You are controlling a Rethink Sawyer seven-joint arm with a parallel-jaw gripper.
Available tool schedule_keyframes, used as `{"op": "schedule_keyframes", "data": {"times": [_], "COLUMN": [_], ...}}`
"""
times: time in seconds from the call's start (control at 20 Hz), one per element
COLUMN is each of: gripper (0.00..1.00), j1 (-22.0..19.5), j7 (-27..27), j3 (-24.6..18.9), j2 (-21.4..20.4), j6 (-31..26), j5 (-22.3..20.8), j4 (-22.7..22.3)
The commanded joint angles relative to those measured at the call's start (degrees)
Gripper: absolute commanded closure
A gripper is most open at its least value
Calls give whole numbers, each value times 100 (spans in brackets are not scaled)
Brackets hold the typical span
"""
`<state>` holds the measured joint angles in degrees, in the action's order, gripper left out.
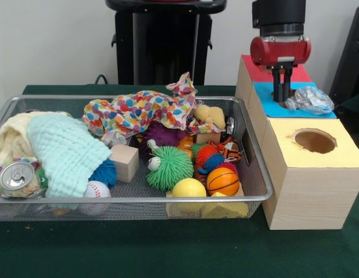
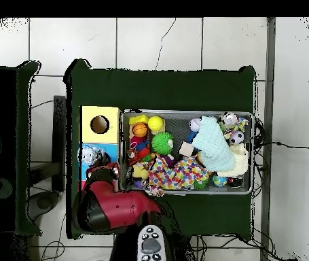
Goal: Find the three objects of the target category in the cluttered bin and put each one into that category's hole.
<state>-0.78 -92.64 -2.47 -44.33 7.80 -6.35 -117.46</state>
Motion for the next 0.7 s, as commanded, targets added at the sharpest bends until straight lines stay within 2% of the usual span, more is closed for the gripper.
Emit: {"op": "schedule_keyframes", "data": {"times": [0.05,0.25,0.55,0.7], "gripper": [100,100,100,100], "j1": [-641,-713,-625,-589], "j7": [-344,-345,-470,-579], "j3": [-714,-798,-719,-717], "j2": [-1187,-1366,-1280,-1298], "j6": [-1284,-1551,-1529,-1649], "j5": [-248,-251,-253,-93], "j4": [-270,-259,-172,-133]}}
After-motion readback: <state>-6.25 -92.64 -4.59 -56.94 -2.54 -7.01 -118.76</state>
